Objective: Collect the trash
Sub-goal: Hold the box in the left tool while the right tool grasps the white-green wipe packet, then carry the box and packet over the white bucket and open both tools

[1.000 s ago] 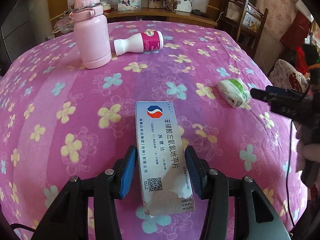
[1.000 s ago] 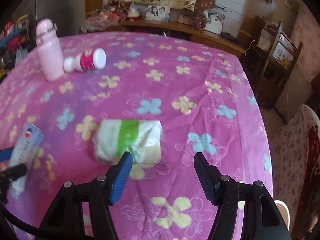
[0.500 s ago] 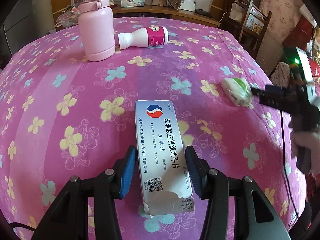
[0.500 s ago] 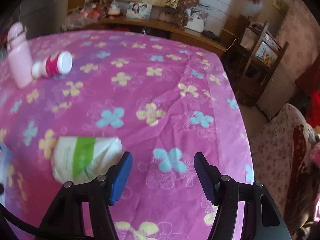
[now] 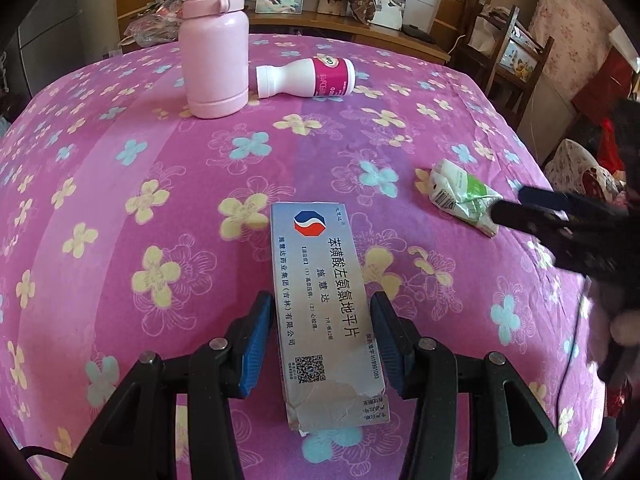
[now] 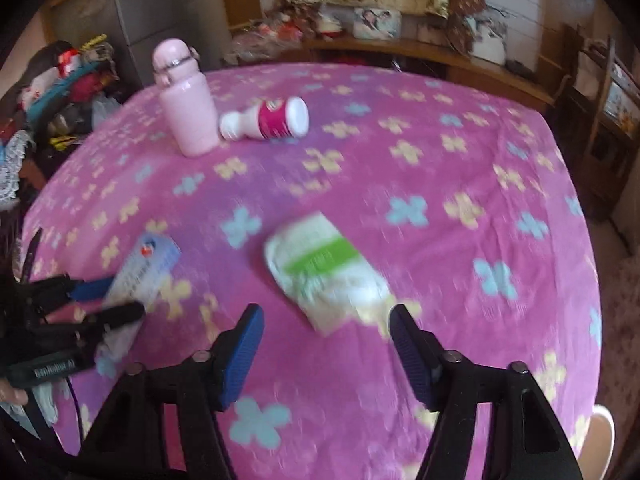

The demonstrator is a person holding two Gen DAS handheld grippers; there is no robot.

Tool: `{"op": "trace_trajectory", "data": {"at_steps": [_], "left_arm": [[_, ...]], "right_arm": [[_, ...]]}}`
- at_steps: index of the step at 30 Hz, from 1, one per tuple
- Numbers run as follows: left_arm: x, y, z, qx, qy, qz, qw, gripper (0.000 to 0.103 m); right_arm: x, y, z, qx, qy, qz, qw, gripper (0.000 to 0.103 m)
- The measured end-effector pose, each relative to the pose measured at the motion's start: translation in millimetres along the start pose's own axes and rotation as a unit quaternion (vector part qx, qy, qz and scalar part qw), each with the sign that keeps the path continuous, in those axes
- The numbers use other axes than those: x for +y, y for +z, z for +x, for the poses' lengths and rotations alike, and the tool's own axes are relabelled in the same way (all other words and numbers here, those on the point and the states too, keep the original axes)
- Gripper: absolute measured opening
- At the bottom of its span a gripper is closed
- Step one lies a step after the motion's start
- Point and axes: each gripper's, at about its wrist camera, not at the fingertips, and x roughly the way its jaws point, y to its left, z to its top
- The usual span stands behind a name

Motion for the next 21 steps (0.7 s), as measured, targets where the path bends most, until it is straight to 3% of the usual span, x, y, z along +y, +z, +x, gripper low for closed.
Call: {"op": "trace_trajectory", "data": {"at_steps": [3,8,15,18,21], "left_arm": [[-1.2,1.1,0.0,0.0,0.0,0.001,1.0,0.052],[-0.8,3.0,4.2,0.005,0.0,-0.003,1.0,0.052],[-5.0,6.4,7.9,0.003,0.003,-0.01,0.9999,0.053],[-9.9,5.9,10.2,0.001,0.009,-0.003,1.0,0.053],[-12.1,3.7,8.9,0.0,0.001,-0.004,1.0,0.051]], "right_arm": [[3.6,14.5,22.1,0.01,0.014,-0.035,0.999,0.076],[9.2,21.0,47.4,0.034,0.004,-0.104,0.994,0.076],[1.4,17.9,58.0,0.037,0.017,-0.086,0.995,0.075],[2.9,8.2,46.2,0.02,0.006,-0.071,0.997,0.048],[4.2,-4.7,29.5,0.006,0.005,-0.05,0.999,0.042]]}}
